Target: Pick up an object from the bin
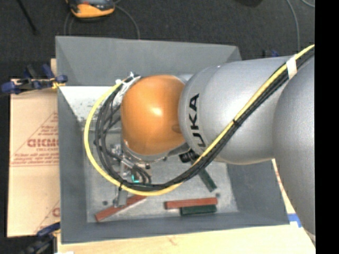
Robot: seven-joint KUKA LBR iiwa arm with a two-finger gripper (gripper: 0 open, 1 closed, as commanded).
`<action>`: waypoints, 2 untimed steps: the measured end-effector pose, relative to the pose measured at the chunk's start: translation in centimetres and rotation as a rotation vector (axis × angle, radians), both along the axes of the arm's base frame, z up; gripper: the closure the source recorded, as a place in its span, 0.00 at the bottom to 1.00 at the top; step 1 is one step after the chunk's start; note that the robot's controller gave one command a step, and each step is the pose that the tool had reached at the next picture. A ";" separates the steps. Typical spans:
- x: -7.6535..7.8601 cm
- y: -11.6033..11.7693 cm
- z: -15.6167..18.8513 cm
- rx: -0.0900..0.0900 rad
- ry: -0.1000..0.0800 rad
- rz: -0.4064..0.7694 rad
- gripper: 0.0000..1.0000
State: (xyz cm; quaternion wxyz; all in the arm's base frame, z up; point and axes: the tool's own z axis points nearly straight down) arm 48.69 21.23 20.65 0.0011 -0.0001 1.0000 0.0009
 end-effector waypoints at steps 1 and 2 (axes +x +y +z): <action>-0.2 -0.3 -3.2 0.000 -0.006 0.071 0.00; -0.4 -2.4 -9.1 0.001 -0.004 0.116 0.00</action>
Offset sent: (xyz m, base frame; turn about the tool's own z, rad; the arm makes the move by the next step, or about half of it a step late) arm -0.0064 -0.0416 -0.1316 -0.1354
